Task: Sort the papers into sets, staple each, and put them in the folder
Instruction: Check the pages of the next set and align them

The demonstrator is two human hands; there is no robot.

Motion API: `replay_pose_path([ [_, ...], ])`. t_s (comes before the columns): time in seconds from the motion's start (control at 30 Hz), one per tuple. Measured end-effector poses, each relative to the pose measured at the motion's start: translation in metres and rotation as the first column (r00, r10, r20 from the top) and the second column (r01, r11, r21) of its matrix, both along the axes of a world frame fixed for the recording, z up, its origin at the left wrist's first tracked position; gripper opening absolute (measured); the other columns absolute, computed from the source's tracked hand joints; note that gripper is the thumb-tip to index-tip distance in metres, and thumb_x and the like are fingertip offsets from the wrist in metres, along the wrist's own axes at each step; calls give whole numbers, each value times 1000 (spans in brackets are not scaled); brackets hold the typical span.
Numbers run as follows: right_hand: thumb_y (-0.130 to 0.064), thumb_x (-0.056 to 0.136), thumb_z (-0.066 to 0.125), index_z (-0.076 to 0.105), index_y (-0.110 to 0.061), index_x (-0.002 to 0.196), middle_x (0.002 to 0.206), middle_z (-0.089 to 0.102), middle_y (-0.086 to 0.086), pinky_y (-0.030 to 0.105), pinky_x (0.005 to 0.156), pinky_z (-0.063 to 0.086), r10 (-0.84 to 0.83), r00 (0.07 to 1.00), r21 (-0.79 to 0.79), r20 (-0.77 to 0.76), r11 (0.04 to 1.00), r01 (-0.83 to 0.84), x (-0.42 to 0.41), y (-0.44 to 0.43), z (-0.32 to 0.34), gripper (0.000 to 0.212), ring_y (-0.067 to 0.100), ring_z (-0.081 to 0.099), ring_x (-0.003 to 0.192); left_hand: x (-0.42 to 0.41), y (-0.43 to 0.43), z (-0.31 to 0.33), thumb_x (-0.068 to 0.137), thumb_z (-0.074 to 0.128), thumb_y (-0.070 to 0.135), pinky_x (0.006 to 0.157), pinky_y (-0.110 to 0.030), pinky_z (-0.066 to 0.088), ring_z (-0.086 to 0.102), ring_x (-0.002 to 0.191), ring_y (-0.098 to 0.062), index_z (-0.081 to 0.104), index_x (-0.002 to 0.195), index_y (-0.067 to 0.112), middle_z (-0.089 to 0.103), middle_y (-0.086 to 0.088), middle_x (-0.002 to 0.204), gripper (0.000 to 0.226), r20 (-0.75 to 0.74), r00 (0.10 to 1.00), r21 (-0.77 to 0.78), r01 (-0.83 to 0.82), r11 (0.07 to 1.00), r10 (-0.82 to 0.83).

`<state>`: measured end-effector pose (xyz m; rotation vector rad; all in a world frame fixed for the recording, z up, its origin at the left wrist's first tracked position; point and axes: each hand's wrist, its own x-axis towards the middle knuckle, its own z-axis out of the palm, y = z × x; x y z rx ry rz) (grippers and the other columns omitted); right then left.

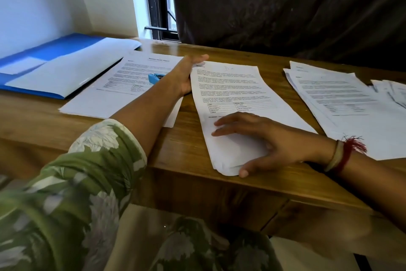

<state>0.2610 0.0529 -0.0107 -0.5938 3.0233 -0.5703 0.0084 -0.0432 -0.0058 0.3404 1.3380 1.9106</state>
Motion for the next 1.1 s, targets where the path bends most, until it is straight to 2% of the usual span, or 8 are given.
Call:
replay_pose_path([
  [0.13, -55, 81, 66, 50, -38, 135, 144, 38, -18, 13, 111, 22, 27, 1000, -22, -12, 999, -27, 0, -2, -3, 58, 1, 30, 136, 3, -1, 0, 93, 56, 10, 94, -44, 51, 65, 105, -33, 55, 109, 12, 69, -17, 104, 16, -29, 1000, 7, 12, 1000, -12],
  [0.23, -51, 85, 64, 53, -37, 133, 143, 41, -18, 12, 109, 25, 10, 999, -18, -38, 1000, -11, 1, -3, -4, 51, -1, 32, 134, 2, -1, -1, 94, 49, 0, 90, -42, 54, 64, 103, -34, 59, 112, 15, 66, -16, 111, 26, -25, 1000, 16, -1, 1000, 1],
  [0.37, -52, 88, 59, 53, -30, 134, 141, 47, -12, 16, 108, 31, 15, 994, -17, -109, 1000, -17, 3, -7, -6, 52, -1, 38, 132, 5, -2, -1, 93, 49, -3, 82, -41, 57, 65, 101, -34, 59, 114, 14, 66, -16, 113, 29, -17, 1000, 20, -8, 1000, 9],
  [0.5, -57, 86, 57, 51, -29, 137, 142, 49, -9, 13, 109, 29, 22, 990, 36, -137, 999, -18, 3, -6, -6, 58, 0, 38, 133, 7, -2, 0, 93, 48, -4, 75, -39, 59, 66, 95, -33, 57, 123, 12, 67, -15, 105, 35, -18, 1000, 21, -24, 999, 25],
  [0.67, -71, 71, 63, 47, -38, 136, 143, 43, -20, 7, 108, 24, 32, 999, 14, -41, 999, -32, 3, -1, 1, 74, -5, 34, 133, 5, -2, 0, 93, 47, -5, 85, -40, 56, 65, 98, -34, 56, 124, 13, 65, -16, 110, 37, -21, 999, 2, -25, 1000, 26],
  [0.87, -64, 76, 63, 58, -30, 129, 135, 54, -13, 11, 104, 35, 49, 989, 15, -142, 999, -47, 4, 1, 6, 63, -2, 45, 125, 7, -3, 1, 92, 48, -3, 81, -40, 57, 65, 101, -35, 54, 125, 12, 64, -18, 112, 36, -29, 1000, 10, -11, 1000, 12],
  [1.0, -60, 80, 61, 62, -26, 124, 131, 57, -10, 18, 99, 43, 41, 985, 29, -170, 999, -37, 4, 5, 8, 55, 1, 50, 121, 8, -3, 2, 89, 58, 6, 94, -47, 51, 65, 105, -37, 49, 128, 9, 64, -22, 119, 40, 20, 1000, 45, 8, 999, -8],
  [1.1, -50, 82, 64, 62, -26, 125, 132, 56, -10, 15, 100, 40, 63, 990, -3, -124, 998, -64, 4, 7, 8, 50, 1, 48, 123, 7, -2, 2, 90, 54, -1, 93, -44, 53, 64, 106, -37, 53, 124, 11, 63, -20, 120, 37, -2, 1000, 48, -8, 999, 8],
])
